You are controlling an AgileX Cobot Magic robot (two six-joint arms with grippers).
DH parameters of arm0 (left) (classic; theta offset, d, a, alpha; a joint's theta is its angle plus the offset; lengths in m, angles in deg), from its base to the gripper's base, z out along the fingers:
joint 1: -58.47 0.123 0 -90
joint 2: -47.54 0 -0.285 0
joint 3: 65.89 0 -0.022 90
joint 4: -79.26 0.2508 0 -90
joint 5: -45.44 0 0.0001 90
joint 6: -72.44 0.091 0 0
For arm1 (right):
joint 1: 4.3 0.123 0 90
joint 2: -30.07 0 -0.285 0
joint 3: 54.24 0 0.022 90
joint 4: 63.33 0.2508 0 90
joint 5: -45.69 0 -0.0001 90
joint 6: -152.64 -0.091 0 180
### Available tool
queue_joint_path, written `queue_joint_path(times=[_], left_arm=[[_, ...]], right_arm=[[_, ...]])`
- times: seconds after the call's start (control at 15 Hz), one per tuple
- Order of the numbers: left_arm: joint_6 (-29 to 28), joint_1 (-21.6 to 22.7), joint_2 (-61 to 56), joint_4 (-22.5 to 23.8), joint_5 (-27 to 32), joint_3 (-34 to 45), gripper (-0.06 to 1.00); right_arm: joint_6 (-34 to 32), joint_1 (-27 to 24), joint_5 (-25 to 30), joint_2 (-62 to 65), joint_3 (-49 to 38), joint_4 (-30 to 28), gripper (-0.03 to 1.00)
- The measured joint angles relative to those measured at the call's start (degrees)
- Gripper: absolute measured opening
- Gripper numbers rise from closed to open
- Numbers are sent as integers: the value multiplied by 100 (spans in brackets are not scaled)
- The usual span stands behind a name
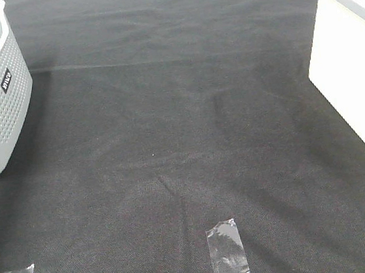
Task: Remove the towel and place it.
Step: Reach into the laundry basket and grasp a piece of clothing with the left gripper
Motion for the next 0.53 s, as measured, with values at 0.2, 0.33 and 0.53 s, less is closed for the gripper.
queue_joint_path(times=[0.2,0.33,0.53], left_arm=[[52,0,510,-166,-97,-418,99],[120,0,768,-533,-74,-842,98],[321,0,865,-928,229,-968,98]], right_arm=[[0,0,0,0,0,0,77],[0,0,0,0,0,0,77],[0,0,0,0,0,0,77]])
